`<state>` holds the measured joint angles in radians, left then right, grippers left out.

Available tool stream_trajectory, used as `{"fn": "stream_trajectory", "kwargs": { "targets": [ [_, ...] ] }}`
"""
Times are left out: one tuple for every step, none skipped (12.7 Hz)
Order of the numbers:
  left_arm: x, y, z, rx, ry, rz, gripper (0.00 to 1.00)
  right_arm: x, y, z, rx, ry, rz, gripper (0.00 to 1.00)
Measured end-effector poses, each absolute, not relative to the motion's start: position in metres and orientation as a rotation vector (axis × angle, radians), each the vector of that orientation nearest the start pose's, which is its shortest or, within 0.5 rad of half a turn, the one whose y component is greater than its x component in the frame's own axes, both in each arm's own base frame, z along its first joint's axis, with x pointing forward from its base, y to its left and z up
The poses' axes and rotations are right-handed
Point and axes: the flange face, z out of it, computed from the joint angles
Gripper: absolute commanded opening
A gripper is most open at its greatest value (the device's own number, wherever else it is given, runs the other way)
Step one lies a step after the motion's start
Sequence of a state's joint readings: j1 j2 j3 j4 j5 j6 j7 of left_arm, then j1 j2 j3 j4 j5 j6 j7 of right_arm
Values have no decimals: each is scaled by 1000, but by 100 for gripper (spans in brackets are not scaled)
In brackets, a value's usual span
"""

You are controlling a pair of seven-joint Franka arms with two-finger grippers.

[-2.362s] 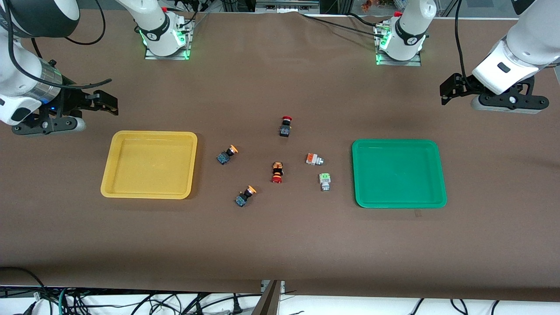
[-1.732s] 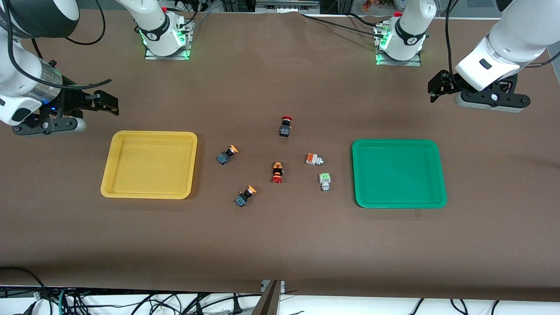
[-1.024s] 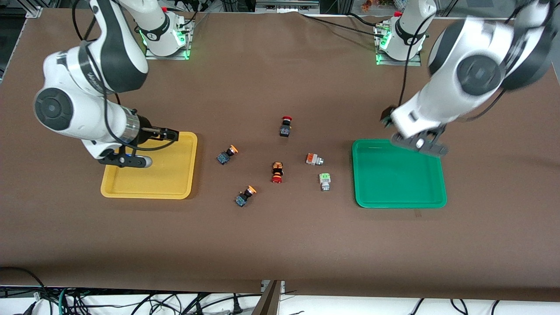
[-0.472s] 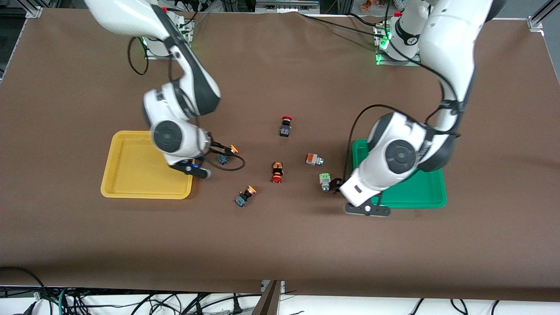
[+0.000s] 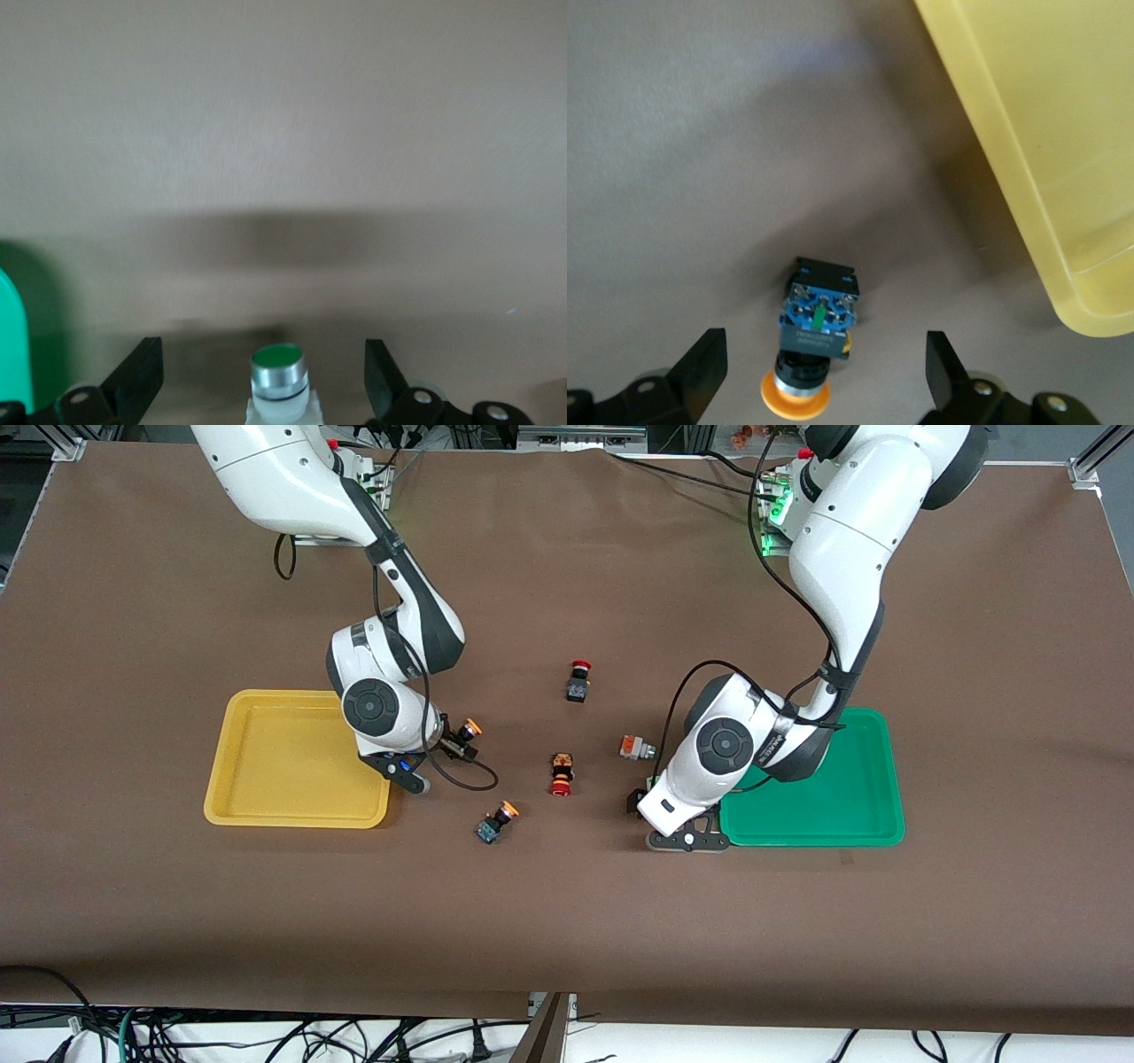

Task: Place green and yellow buttons in trays
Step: 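Grasp the blue button with the right gripper while the left gripper grasps the green button, then place the blue button in the yellow tray while the left gripper places the green button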

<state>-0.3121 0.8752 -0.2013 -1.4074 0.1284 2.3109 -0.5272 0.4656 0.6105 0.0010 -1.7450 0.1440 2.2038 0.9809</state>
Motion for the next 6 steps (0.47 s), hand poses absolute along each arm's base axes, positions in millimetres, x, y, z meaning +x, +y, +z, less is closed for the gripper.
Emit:
{"fn": "stream_trajectory", "kwargs": {
  "targets": [
    [647,-334,182,-3211,-18,5,83,578,298,210,-2971,1016,267,99],
    [642,-339,179,-3214,-15,22,51,575,303,202,-2951,1064,250,99],
    [637,-344,177,-3216,-5,35,33,571,310,193,-2944,1088,244,91],
    [633,-348,176,-3216,5,43,25,567,315,184,-2945,1098,245,61],
    [631,-350,175,-3216,12,45,18,565,318,180,-2945,1104,246,13],
    [631,-351,175,-3215,14,46,17,565,318,179,-2945,1109,247,0]
  ]
}}
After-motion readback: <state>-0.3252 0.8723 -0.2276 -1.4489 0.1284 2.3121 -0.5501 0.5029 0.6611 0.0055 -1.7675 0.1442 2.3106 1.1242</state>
